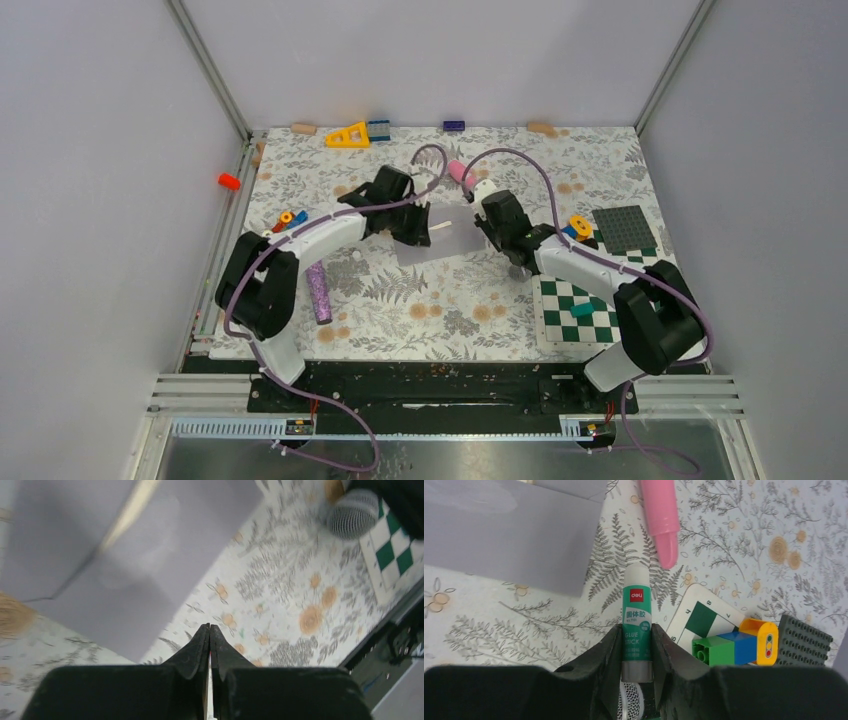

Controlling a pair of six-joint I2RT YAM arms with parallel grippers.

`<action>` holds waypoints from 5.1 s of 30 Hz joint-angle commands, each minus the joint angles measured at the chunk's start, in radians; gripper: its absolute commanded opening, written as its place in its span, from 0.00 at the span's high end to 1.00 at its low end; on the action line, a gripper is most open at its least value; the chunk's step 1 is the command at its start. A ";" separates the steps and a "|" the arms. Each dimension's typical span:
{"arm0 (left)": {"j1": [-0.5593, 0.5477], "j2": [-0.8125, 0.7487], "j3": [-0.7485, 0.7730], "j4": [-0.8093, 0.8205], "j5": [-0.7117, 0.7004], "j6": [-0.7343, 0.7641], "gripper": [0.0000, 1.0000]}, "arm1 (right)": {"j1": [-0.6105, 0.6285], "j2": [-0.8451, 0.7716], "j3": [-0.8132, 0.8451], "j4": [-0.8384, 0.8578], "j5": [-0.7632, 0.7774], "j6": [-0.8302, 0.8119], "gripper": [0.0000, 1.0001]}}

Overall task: Place the letter into the envelope and seal it
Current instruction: Place the solid glue at the center of the board, then adjust the envelope at the center of the board.

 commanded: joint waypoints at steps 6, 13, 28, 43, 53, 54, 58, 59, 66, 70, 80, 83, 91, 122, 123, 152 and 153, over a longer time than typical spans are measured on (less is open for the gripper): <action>-0.047 0.032 -0.030 -0.049 0.006 0.098 1.00 | 0.016 0.074 -0.011 0.228 0.177 -0.073 1.00; -0.062 0.061 -0.013 -0.098 -0.061 0.130 1.00 | 0.062 0.167 0.092 0.090 0.221 -0.060 1.00; -0.065 0.080 -0.017 -0.135 -0.102 0.142 1.00 | 0.107 0.278 0.192 -0.069 0.237 -0.062 0.80; -0.067 0.060 -0.019 -0.143 -0.102 0.143 1.00 | 0.106 0.347 0.229 -0.192 0.249 -0.053 0.50; -0.065 0.071 -0.031 -0.159 -0.248 0.139 1.00 | 0.094 0.290 0.241 -0.209 0.205 -0.033 0.49; -0.065 0.070 -0.033 -0.159 -0.262 0.140 1.00 | 0.086 0.282 0.247 -0.218 0.197 -0.026 0.48; -0.057 0.066 -0.035 -0.159 -0.306 0.154 1.00 | 0.035 0.228 0.270 -0.255 0.114 0.017 0.48; -0.052 0.066 -0.034 -0.161 -0.308 0.155 1.00 | 0.020 0.214 0.281 -0.266 0.090 0.028 0.48; -0.038 0.085 -0.029 -0.159 -0.393 0.164 1.00 | -0.057 0.222 0.421 -0.358 -0.053 0.115 0.48; -0.024 0.098 -0.013 -0.151 -0.441 0.157 1.00 | -0.106 0.289 0.520 -0.422 -0.257 0.224 0.51; 0.033 0.143 0.053 -0.145 -0.470 0.122 1.00 | -0.199 0.529 0.813 -0.497 -0.590 0.428 0.52; 0.065 0.081 0.041 -0.106 -0.393 0.092 1.00 | -0.198 0.602 0.891 -0.512 -0.605 0.467 0.52; -0.009 -0.030 -0.021 -0.083 -0.131 0.093 1.00 | -0.199 0.722 1.003 -0.549 -0.614 0.533 0.51; -0.075 0.235 0.086 -0.212 -0.584 0.229 1.00 | -0.199 0.897 1.202 -0.590 -0.502 0.688 0.49; -0.066 0.244 0.093 -0.213 -0.592 0.237 1.00 | -0.199 0.897 1.196 -0.591 -0.501 0.689 0.49; 0.004 0.352 0.376 -0.380 -0.465 0.219 1.00 | -0.204 0.599 0.643 -0.351 -0.804 0.721 0.46; -0.002 0.351 0.370 -0.380 -0.462 0.216 1.00 | -0.206 0.593 0.623 -0.331 -0.817 0.734 0.46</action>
